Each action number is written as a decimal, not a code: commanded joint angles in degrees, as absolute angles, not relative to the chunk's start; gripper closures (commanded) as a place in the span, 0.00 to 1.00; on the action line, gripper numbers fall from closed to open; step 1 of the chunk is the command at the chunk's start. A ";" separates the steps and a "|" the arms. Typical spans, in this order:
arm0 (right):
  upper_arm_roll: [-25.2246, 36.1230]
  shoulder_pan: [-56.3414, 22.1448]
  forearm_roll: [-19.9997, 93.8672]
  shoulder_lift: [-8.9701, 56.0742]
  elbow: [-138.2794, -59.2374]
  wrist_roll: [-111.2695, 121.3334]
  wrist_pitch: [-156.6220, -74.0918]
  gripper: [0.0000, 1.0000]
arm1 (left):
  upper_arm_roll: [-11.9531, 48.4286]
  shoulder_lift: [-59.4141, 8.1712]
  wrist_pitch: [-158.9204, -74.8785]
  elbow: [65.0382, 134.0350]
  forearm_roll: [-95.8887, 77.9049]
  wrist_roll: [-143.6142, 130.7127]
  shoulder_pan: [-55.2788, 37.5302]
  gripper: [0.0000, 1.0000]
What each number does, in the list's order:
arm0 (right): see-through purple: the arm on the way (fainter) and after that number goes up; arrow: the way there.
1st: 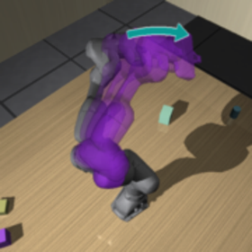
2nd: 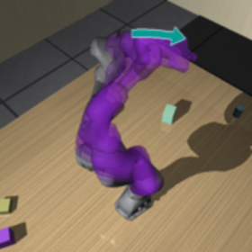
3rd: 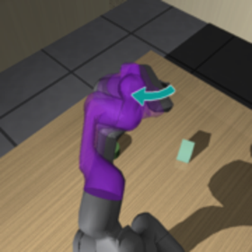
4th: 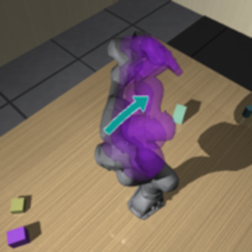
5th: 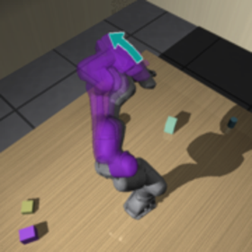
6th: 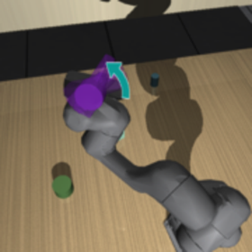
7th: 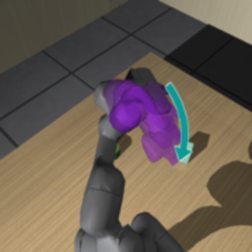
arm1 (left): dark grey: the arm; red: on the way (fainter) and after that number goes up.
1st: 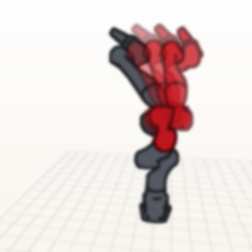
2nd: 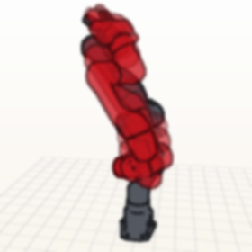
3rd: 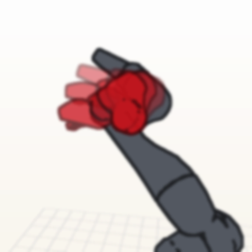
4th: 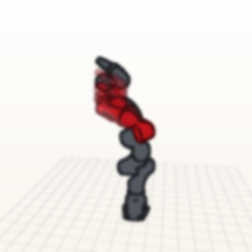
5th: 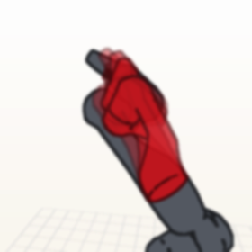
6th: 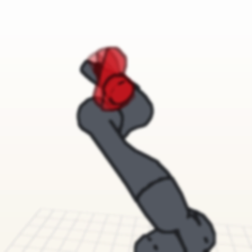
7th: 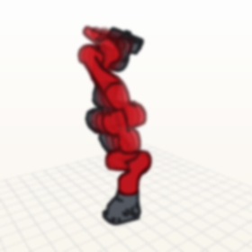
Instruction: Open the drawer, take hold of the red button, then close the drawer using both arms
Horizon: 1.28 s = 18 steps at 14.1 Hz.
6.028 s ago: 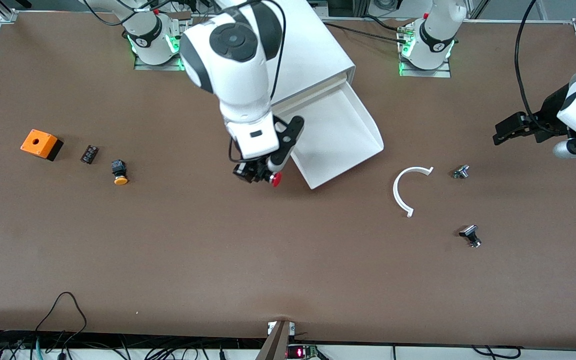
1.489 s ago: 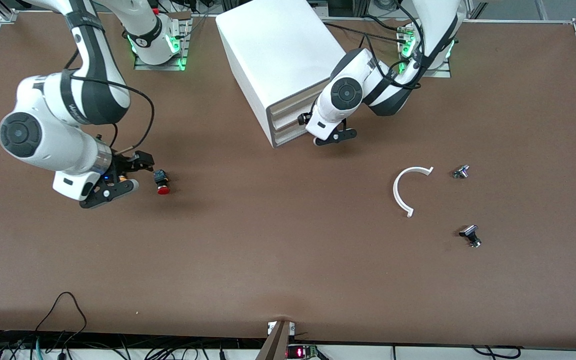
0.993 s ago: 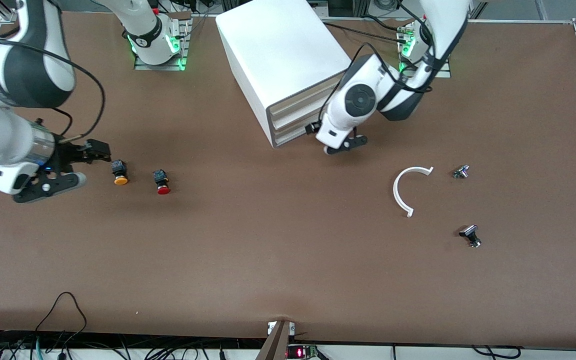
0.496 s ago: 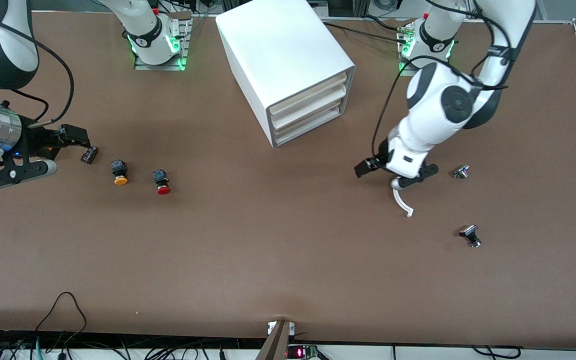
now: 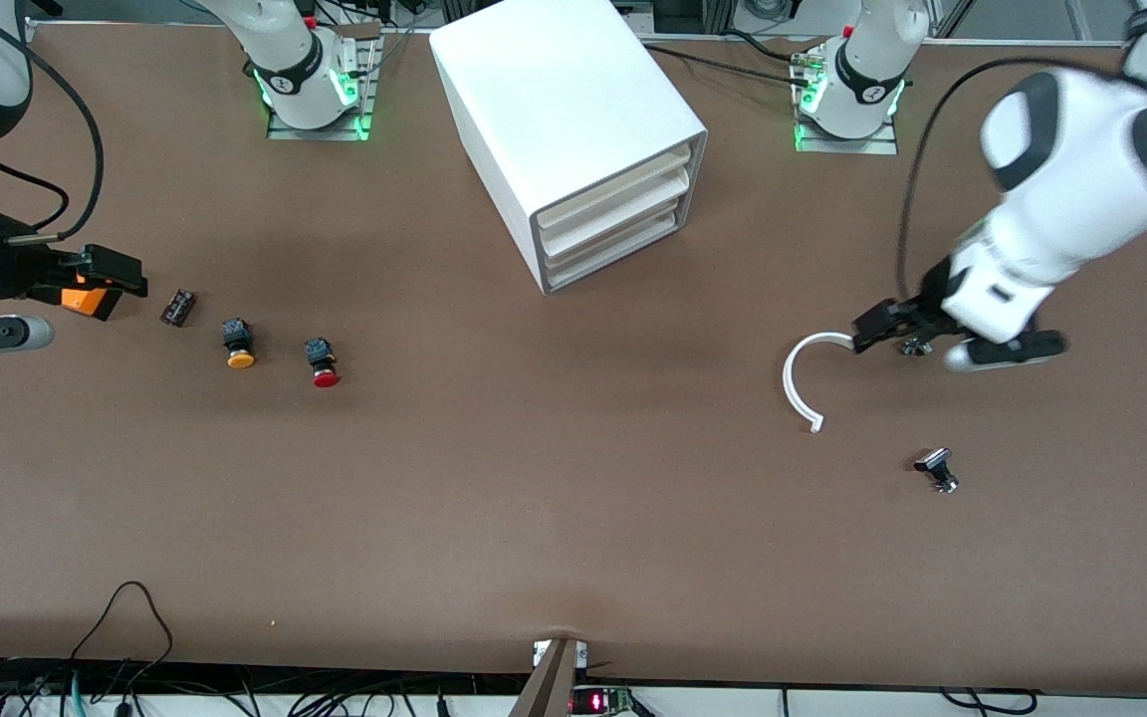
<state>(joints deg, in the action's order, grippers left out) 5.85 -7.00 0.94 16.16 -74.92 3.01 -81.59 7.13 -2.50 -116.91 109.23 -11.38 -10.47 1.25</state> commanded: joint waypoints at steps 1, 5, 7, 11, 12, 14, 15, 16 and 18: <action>5.27 -6.50 0.70 16.61 -73.83 0.53 -81.04 0.00 | 3.70 0.52 -103.68 102.95 -10.30 -2.66 0.88 0.00; 5.71 -6.77 0.62 16.00 -73.74 0.80 -83.76 0.00 | 2.98 0.80 -91.08 92.14 -2.57 -0.44 0.70 0.00; 5.71 -7.03 -0.09 15.21 -73.65 0.53 -84.20 0.00 | 3.60 -0.87 -90.53 91.75 0.69 -1.05 0.00 0.00; 6.06 -6.86 -0.70 11.51 -73.74 0.88 -85.33 0.00 | 4.04 -1.49 -90.70 91.32 1.14 -1.23 -0.17 0.00; 5.89 -6.94 -2.10 11.51 -73.74 1.14 -86.12 0.00 | 3.61 -2.10 -90.79 91.23 1.06 -1.23 -0.18 0.00; 5.71 -7.03 -3.08 11.69 -73.74 1.58 -85.87 0.00 | 3.86 -2.20 -90.70 91.23 1.05 -1.32 -0.18 0.00; 5.45 -7.12 -2.99 11.60 -73.74 1.84 -85.61 0.00 | 3.87 -2.28 -90.79 91.23 0.79 -1.32 0.00 0.00; 4.93 -7.38 -3.16 11.60 -73.74 1.50 -85.43 0.00 | 3.87 -2.29 -90.79 91.23 0.62 -1.32 0.00 0.00; 4.83 -7.65 -3.25 11.51 -73.74 1.76 -84.91 0.00 | 4.04 -2.20 -90.79 91.23 0.62 -1.32 0.00 0.00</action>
